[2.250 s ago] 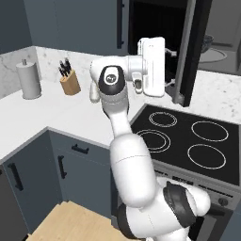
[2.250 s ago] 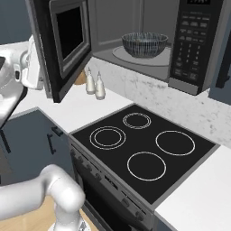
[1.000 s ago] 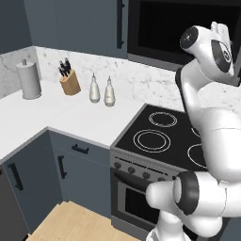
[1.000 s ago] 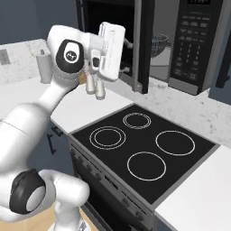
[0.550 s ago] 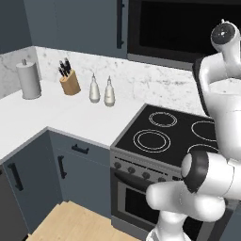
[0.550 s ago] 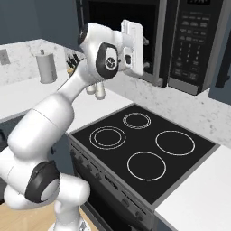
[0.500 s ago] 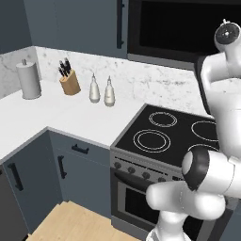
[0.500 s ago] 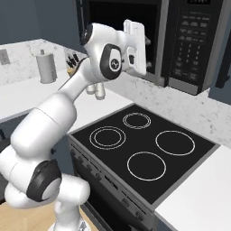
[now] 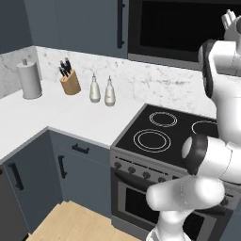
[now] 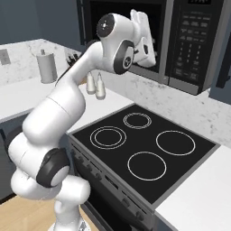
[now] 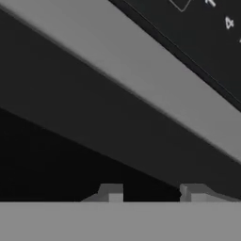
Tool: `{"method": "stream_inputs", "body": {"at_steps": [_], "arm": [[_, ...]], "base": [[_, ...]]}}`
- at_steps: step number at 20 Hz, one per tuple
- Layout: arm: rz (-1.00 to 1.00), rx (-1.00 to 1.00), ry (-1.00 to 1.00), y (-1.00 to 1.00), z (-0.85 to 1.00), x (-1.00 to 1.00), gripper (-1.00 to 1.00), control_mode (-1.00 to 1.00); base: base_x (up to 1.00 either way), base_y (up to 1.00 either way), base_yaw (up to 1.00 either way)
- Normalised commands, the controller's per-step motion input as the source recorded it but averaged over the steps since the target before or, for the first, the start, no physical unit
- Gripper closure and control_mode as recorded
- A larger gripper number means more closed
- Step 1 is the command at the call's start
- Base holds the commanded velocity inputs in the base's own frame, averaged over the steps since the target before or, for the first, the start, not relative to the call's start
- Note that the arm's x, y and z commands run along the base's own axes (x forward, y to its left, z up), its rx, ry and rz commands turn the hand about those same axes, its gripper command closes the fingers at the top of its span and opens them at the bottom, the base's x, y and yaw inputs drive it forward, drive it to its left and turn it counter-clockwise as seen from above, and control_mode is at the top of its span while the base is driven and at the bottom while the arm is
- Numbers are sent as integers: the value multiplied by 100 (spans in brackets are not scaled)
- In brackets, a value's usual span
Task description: Pick the mushroom from the sink and place it in the bowl. Then pick the bowl and place it in the microwave. Then close the microwave door and press the start button.
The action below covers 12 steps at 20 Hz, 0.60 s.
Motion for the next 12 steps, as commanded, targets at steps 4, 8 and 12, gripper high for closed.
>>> {"method": "stream_inputs", "body": {"at_steps": [4, 8, 12], "arm": [[12, 0, -17, -22, -52, 45, -100, -100], [14, -3, -36, -6, -53, -70, -100, -100], [7, -2, 0, 1, 7, -96, -100, -100]], "base": [[0, 0, 0], [0, 0, 0], [0, 0, 0]]}}
